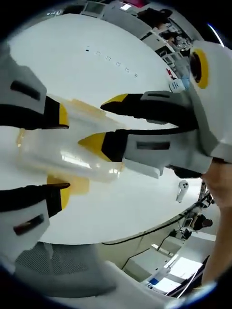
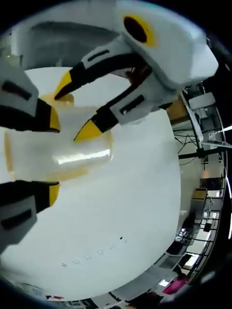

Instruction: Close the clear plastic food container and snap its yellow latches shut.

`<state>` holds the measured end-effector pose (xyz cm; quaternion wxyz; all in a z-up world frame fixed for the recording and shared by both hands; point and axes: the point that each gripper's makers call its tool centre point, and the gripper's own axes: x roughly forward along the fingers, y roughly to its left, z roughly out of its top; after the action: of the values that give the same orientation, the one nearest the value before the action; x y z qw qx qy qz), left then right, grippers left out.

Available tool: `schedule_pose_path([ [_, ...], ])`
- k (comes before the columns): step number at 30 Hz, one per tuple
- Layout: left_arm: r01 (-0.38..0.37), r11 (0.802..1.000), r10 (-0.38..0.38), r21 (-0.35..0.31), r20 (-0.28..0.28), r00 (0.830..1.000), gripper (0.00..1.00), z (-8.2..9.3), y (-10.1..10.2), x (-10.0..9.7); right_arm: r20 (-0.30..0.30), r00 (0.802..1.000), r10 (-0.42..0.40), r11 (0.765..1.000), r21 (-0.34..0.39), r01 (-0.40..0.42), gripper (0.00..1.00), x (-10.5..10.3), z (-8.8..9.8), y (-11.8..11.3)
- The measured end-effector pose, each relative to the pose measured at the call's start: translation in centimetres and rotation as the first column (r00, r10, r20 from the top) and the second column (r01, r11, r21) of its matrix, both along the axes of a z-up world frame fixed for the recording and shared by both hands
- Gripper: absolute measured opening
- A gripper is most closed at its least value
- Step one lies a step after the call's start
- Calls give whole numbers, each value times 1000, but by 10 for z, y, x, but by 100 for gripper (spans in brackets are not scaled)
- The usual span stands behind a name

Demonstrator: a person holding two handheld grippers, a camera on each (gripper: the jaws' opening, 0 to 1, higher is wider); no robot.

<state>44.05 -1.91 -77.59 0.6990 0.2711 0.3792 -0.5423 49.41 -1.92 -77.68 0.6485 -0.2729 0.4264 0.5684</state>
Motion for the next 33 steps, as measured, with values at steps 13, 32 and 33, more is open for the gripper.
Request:
schedule_pose_path([
  [13, 51, 998, -54, 41, 82, 995, 45, -7, -4, -3, -18, 999, 36, 999, -15, -36, 38, 1, -8, 5],
  [32, 82, 989, -108, 120, 228, 968, 44, -15, -2, -1, -83, 995, 52, 998, -15, -54, 41, -1, -16, 6],
  [33, 85, 988, -113, 127, 239, 964, 44, -16, -2, -1, -85, 995, 52, 998, -14, -54, 41, -1, -17, 6],
])
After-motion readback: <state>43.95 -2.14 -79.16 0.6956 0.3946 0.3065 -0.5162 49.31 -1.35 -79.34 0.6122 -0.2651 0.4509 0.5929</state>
